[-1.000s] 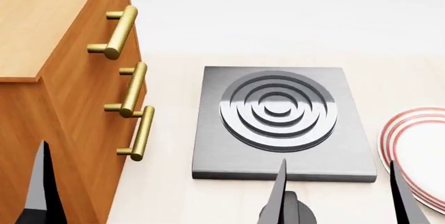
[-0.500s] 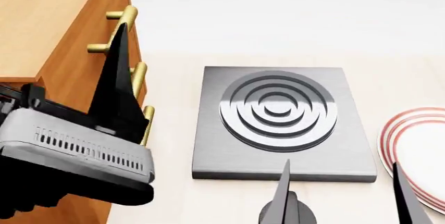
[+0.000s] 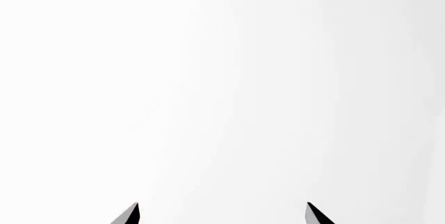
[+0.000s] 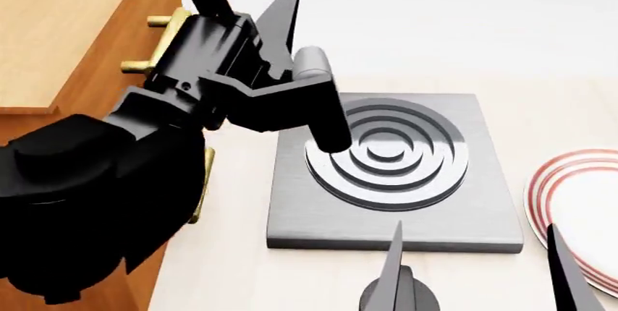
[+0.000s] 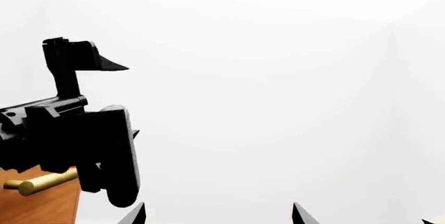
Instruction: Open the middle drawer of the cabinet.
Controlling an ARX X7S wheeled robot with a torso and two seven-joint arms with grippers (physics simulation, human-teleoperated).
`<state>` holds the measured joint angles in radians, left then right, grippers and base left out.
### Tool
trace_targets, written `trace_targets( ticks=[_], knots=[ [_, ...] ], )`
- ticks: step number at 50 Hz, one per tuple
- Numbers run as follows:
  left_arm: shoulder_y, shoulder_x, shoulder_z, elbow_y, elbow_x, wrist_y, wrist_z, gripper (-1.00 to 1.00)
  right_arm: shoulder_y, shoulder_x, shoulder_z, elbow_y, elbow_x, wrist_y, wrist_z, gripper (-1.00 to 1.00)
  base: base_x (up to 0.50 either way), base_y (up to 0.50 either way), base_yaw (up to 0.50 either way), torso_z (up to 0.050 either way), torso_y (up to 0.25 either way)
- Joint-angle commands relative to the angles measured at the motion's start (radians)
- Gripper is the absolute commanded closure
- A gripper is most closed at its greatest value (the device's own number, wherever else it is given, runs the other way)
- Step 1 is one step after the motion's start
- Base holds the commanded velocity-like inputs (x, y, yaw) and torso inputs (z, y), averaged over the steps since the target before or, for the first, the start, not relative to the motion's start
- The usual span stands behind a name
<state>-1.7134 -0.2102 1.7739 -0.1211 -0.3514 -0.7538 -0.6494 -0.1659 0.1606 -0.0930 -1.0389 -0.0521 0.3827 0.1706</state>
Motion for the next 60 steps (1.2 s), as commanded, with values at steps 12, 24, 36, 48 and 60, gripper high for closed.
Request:
trace_targets(
  ticks=[12, 24, 36, 48, 60],
  knots=[
    [0.293, 0.210, -0.184, -0.689, 0.501, 0.289, 0.349, -1.00, 0.003, -0.013, 0.028, -0.007, 0.028, 0.018, -0.012, -1.00, 0.00, 0.00, 0.00, 0.000, 0.000],
    [0.373, 0.210, -0.195, -0.733, 0.497, 0.278, 0.290, -1.00, 0.009, -0.025, 0.023, -0.006, 0.018, 0.022, -0.029, -1.00, 0.00, 0.00, 0.00, 0.000, 0.000],
    [0.436, 0.210, -0.195, -0.695, 0.477, 0.257, 0.259, -1.00, 0.004, -0.030, 0.023, -0.005, 0.014, 0.020, -0.033, -1.00, 0.00, 0.00, 0.00, 0.000, 0.000],
    [0.475, 0.210, -0.199, -0.708, 0.432, 0.272, 0.221, -1.00, 0.004, -0.035, 0.028, -0.005, 0.018, 0.029, -0.039, -1.00, 0.00, 0.00, 0.00, 0.000, 0.000],
    [0.503, 0.210, -0.198, -0.729, 0.423, 0.278, 0.197, -1.00, 0.008, -0.031, 0.026, -0.002, 0.021, 0.031, -0.037, -1.00, 0.00, 0.00, 0.00, 0.000, 0.000]
  ],
)
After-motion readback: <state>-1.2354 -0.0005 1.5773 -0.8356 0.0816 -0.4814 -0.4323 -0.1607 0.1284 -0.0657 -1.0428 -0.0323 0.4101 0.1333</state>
